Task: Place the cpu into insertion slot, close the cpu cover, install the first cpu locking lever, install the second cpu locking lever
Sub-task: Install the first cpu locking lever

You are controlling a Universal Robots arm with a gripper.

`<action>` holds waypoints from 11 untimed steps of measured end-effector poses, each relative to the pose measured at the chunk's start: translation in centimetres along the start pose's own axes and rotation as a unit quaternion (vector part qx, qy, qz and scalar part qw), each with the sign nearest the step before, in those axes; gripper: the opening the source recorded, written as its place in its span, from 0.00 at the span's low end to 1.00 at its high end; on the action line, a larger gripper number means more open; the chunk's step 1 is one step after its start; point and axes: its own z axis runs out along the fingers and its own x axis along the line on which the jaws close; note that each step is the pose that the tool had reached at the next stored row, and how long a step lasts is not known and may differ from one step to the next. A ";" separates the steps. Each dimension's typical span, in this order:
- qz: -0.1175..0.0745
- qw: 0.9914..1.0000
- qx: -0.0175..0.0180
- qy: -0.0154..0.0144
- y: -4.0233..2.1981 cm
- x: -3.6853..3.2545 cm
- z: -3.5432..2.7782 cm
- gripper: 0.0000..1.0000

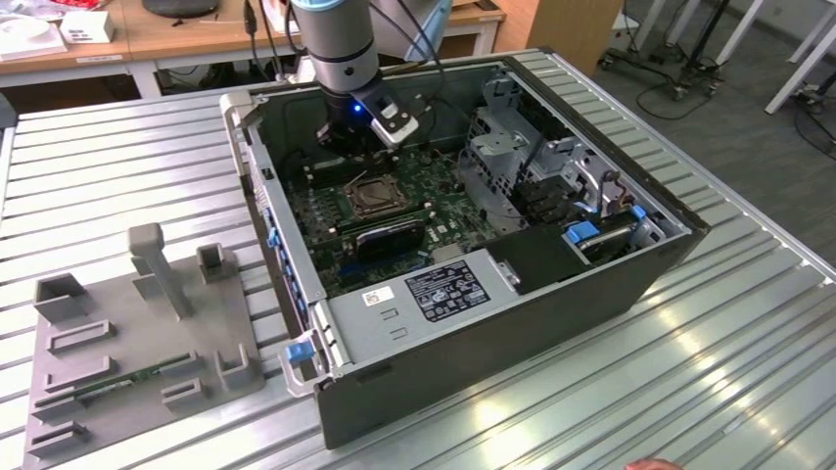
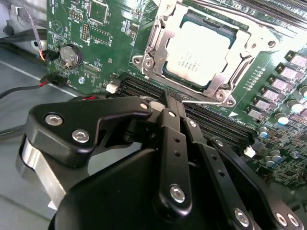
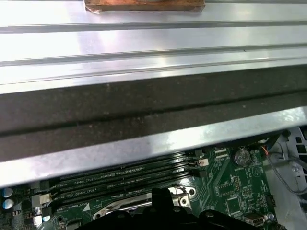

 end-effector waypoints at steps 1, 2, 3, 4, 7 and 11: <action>0.000 1.000 0.000 0.000 0.00 0.00 0.00 0.11; 0.000 1.000 0.000 0.000 0.00 0.00 0.00 0.11; 0.000 1.000 0.000 0.000 0.00 0.00 0.00 0.11; 0.001 1.000 0.000 0.000 0.01 0.01 0.00 0.11; 0.002 1.000 -0.005 0.001 0.08 0.11 -0.01 0.11; 0.004 1.000 -0.012 0.002 0.12 0.25 -0.03 0.11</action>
